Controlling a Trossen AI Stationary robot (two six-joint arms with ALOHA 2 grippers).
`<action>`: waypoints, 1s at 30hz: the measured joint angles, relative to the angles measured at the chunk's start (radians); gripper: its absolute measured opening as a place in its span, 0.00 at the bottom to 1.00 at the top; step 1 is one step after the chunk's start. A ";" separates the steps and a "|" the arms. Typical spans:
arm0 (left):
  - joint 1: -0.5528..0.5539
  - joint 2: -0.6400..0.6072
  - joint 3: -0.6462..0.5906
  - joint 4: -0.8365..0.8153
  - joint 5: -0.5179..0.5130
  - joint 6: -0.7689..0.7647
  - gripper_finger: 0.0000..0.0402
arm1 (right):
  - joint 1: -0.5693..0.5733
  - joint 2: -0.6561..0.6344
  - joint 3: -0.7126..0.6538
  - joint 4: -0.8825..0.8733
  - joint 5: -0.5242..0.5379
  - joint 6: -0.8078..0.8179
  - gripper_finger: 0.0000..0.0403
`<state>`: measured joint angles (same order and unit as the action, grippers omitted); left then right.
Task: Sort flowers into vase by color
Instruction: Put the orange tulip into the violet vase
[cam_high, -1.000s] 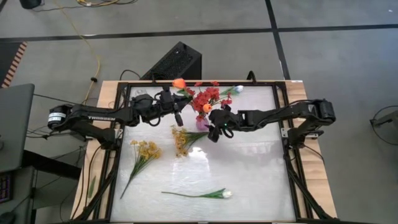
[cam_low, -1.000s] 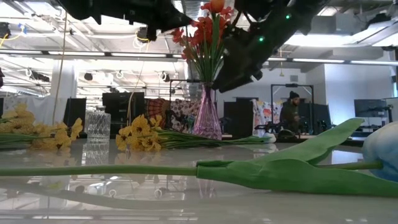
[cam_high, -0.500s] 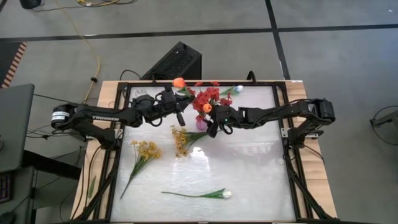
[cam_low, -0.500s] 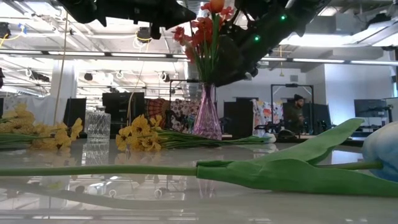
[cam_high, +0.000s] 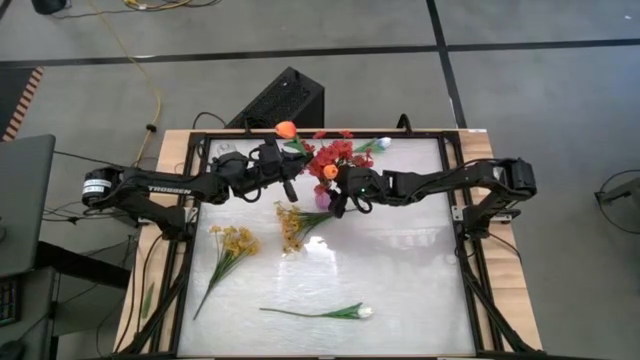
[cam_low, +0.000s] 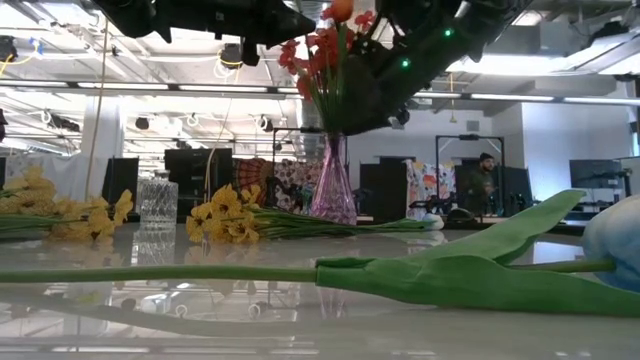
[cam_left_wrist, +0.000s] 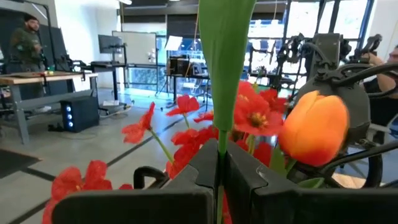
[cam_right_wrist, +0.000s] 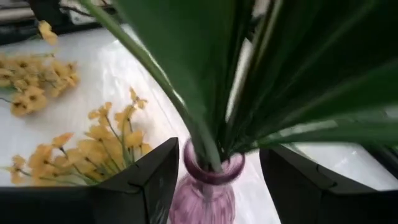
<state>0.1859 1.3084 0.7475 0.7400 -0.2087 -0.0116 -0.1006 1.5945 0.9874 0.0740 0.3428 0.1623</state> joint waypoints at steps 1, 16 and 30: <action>0.000 0.000 0.000 -0.004 -0.003 0.000 0.00 | 0.000 0.007 0.000 0.001 0.000 0.001 0.62; -0.003 0.002 0.000 -0.018 -0.013 -0.027 0.00 | 0.001 0.073 0.000 0.049 0.001 0.021 0.62; -0.003 0.052 0.001 0.036 -0.013 -0.021 0.00 | 0.001 0.073 0.000 0.056 0.001 0.023 0.62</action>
<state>0.1825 1.3603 0.7483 0.7765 -0.2214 -0.0328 -0.0992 1.6672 0.9878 0.1299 0.3439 0.1856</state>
